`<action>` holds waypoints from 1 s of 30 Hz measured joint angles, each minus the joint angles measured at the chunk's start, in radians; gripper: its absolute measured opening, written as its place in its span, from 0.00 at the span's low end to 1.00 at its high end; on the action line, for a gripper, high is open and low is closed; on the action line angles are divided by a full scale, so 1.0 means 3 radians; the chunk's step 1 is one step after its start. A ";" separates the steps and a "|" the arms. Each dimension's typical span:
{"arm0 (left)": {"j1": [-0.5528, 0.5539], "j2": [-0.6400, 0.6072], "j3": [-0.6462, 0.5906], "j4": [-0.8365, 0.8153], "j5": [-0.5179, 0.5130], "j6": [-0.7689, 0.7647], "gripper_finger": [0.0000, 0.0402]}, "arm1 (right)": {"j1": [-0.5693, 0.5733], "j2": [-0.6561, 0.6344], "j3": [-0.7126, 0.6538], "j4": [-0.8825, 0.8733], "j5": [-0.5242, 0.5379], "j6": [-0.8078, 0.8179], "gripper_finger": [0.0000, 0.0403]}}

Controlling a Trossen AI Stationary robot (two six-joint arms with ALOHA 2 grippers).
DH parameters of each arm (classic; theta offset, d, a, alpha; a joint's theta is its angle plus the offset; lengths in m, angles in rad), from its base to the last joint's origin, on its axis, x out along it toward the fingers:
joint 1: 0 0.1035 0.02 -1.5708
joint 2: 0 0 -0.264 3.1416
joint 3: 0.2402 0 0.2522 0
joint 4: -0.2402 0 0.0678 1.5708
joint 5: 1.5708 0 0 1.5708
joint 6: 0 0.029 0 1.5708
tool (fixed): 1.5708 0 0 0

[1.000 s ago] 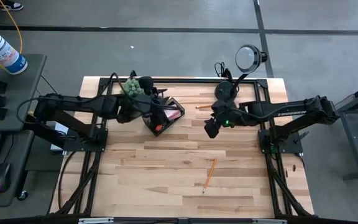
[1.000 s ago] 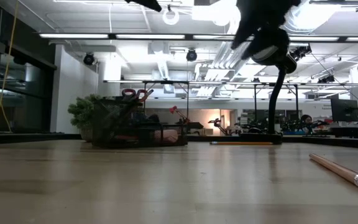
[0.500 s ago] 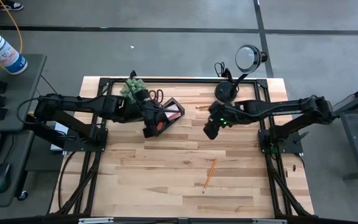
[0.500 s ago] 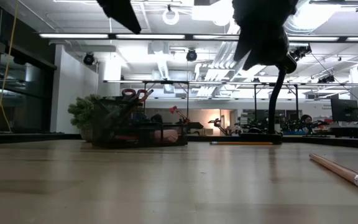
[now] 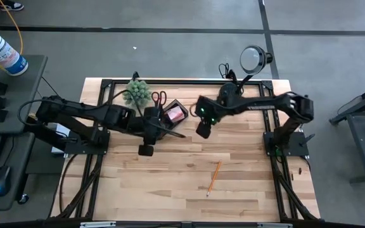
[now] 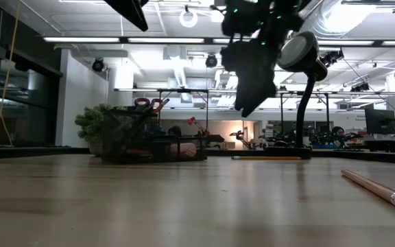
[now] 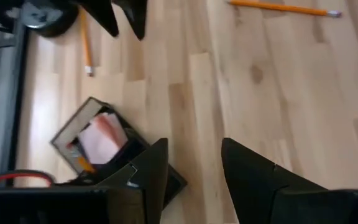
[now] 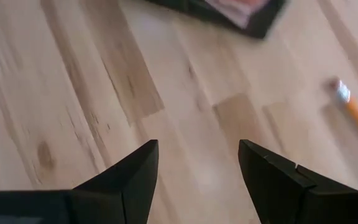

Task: Pick and place office supplies into organizer
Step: Put the top orange pencil into the black desk organizer

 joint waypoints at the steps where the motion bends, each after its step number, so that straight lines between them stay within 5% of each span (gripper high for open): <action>1: -0.0002 -0.0009 0.0000 0.0006 -0.0048 0.0000 0.34 | -0.0061 0.0064 0.0104 -0.0066 -0.0056 -0.0217 0.54; 11: -0.0009 -0.0013 0.0004 0.0465 -0.0493 0.0069 0.34 | -0.0620 0.0736 0.1047 -0.0675 -0.0182 -0.2206 0.54; 30: 0.0107 -0.0012 0.0004 0.0319 -0.1178 -0.0264 0.34 | -0.1110 0.0864 0.0596 0.0065 -0.0334 -0.3190 0.51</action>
